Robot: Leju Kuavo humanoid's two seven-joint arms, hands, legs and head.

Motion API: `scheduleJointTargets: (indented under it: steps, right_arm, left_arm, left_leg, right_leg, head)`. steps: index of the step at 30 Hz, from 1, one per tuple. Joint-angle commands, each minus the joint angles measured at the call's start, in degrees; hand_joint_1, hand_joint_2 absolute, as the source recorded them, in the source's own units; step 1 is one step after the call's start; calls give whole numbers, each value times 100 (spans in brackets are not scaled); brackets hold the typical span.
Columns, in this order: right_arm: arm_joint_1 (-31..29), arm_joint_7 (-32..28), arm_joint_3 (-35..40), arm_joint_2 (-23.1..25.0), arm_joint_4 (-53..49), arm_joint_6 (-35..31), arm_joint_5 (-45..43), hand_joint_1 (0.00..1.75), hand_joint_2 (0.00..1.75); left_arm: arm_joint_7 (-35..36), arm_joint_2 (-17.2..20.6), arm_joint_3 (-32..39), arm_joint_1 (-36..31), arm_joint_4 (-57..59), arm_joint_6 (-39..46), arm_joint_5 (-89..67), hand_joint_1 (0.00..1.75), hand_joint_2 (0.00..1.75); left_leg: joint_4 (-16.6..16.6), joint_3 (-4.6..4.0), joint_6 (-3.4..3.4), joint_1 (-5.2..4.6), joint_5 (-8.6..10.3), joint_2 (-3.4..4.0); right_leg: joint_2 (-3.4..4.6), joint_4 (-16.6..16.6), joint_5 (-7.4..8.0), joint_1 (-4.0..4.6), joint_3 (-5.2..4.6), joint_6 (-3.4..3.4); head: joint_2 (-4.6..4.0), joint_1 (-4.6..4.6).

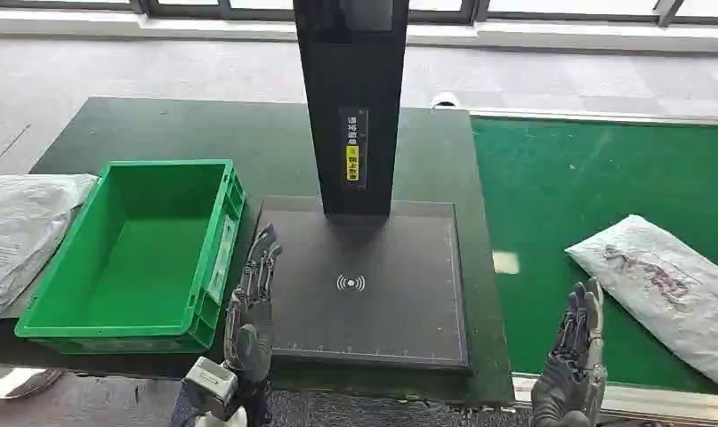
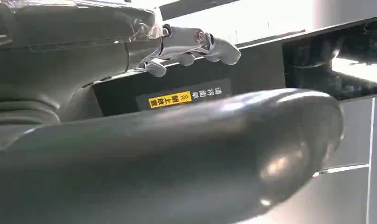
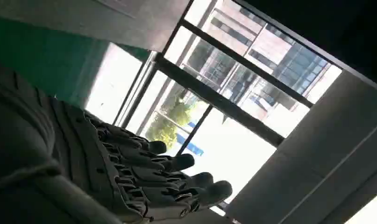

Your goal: Moved the parcel from conveyor to table for the left to box.

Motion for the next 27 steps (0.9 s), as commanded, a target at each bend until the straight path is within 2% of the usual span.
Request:
scheduleJointTargets:
  steps: [1,6,7,8,9,11,19,20,21,23,27]
  right_arm:
    - [-112,23,33,15,241,6,-19,0,0]
    - [-112,23,33,15,241,6,-19,0,0]
    - [-309,1309,-528,209,511,1058,-1339,0,0]
    - [-593,1207,-911,170,893,1500,-1484,0,0]
    - [-755,1073,-1232,143,1145,2021,-1104,0,0]
    - [-836,855,-1739,361,1240,2443,-885,0,0]
    - [-720,830,-1872,569,1044,2605,-700,0,0]
    - [-813,946,-1883,433,1058,1751,599,0,0]
    - [-869,1128,-1960,418,1087,1474,1027,0,175]
    - [-958,1621,-2156,305,1142,865,2141,0,175]
    - [-1127,1857,-2124,-112,1611,565,2777,0,175]
  left_arm:
    - [17,32,50,-126,233,-24,13,0,0]
    - [17,32,50,-126,233,-24,13,0,0]
    - [62,-449,339,-1,421,104,532,0,0]
    - [162,-530,100,48,359,216,533,0,0]
    - [181,-502,-86,86,270,433,631,0,0]
    - [199,-391,-275,95,192,617,724,0,0]
    - [208,-310,-235,74,198,651,802,0,0]
    - [17,-324,-73,291,-472,685,1142,0,0]
    - [17,-344,18,370,-626,689,1223,0,0]
    - [17,-376,215,434,-668,669,1236,0,0]
    - [17,-313,68,389,-742,958,965,0,0]
  left_leg:
    - [-21,15,4,1,6,4]
    - [-16,11,3,1,4,4]
    - [-21,14,3,0,6,4]
    - [-9,8,1,0,1,2]
    - [-13,10,2,0,2,2]
    - [-8,7,5,1,1,5]
    - [-5,7,5,-1,-1,-9]
    - [-11,15,5,1,-2,-6]
    - [-12,15,4,0,-3,-6]
    - [-2,5,1,0,-7,0]
    - [-9,13,-2,0,-9,-7]
  right_leg:
    - [0,-23,7,3,16,-2]
    - [1,-18,6,2,11,-2]
    - [0,-22,7,1,14,-3]
    - [0,-10,2,1,9,-2]
    - [0,-15,3,1,11,-3]
    - [4,-15,5,1,11,1]
    - [-15,-7,-4,-1,12,-2]
    - [-11,-17,-3,2,20,-3]
    - [-9,-16,-3,1,17,-3]
    - [-2,-7,-4,1,6,-3]
    - [-6,-15,-8,4,17,-6]
  head:
    - [0,0]
    - [0,0]
    - [-2,0]
    - [0,0]
    - [-2,0]
    - [0,0]
    - [0,0]
    - [0,0]
    - [0,0]
    - [0,0]
    - [0,0]
